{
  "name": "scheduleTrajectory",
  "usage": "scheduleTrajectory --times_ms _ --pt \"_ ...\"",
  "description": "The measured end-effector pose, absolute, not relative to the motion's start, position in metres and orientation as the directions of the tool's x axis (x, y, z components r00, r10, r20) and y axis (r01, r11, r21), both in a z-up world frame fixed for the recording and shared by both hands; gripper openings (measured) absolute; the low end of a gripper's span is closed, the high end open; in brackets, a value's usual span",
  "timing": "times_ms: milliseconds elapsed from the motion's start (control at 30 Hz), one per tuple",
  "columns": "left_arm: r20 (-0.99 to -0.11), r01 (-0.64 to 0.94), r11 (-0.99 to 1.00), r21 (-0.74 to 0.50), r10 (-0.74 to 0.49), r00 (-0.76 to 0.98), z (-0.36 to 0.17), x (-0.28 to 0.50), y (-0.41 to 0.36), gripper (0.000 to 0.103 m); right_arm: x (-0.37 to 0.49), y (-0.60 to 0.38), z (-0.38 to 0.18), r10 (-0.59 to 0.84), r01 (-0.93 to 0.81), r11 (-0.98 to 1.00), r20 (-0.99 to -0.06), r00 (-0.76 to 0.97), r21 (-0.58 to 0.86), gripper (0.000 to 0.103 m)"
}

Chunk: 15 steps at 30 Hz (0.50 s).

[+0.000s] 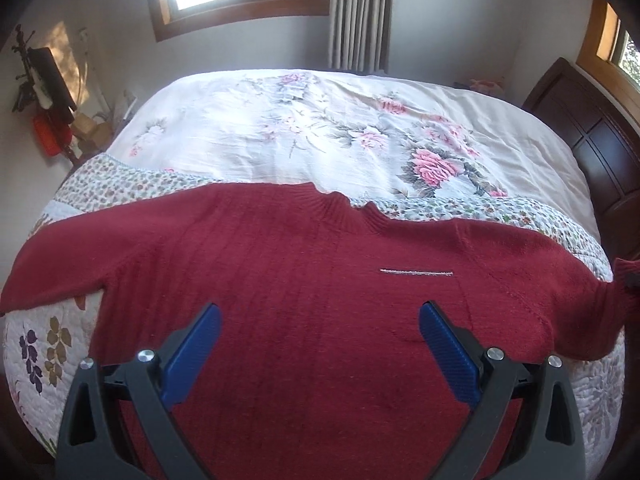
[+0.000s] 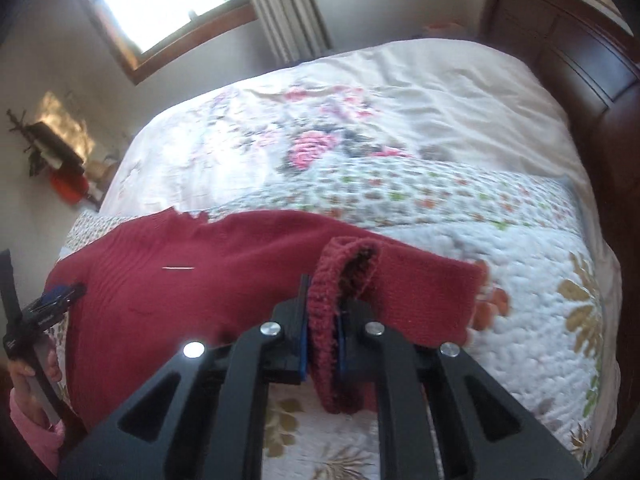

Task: Fold small clothes
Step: 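Carry the sleeve cuff across the sweater back and release it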

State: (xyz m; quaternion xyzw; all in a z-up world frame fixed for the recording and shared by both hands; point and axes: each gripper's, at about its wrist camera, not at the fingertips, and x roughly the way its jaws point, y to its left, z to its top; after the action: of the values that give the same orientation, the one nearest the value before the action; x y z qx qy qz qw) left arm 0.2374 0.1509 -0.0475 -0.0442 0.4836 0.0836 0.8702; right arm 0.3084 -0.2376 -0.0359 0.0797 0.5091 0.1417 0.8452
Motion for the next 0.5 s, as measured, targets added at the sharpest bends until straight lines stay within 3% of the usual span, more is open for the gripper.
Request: scheduleTrajectory --times_ms 267,400,500 --pt "-0.85 -0.246 0.969 -0.003 0.127 0.511 -0.048 0.22 0.197 0.099 0.328 -0.094 -0.043 0.46 -0.336 0.874 -0.823 0.335 0.352 0.012" --pt "-0.863 -0.248 0.969 -0.002 0.124 0.489 -0.055 0.22 0.203 0.099 0.336 -0.076 -0.083 0.484 -0.333 0.855 -0.842 0.239 0.398 0.035" --pt "-0.868 -0.229 0.974 0.004 0.117 0.483 -0.058 0.222 0.196 0.099 0.322 -0.075 -0.074 0.555 -0.349 0.814 -0.8 0.23 0.464 0.035"
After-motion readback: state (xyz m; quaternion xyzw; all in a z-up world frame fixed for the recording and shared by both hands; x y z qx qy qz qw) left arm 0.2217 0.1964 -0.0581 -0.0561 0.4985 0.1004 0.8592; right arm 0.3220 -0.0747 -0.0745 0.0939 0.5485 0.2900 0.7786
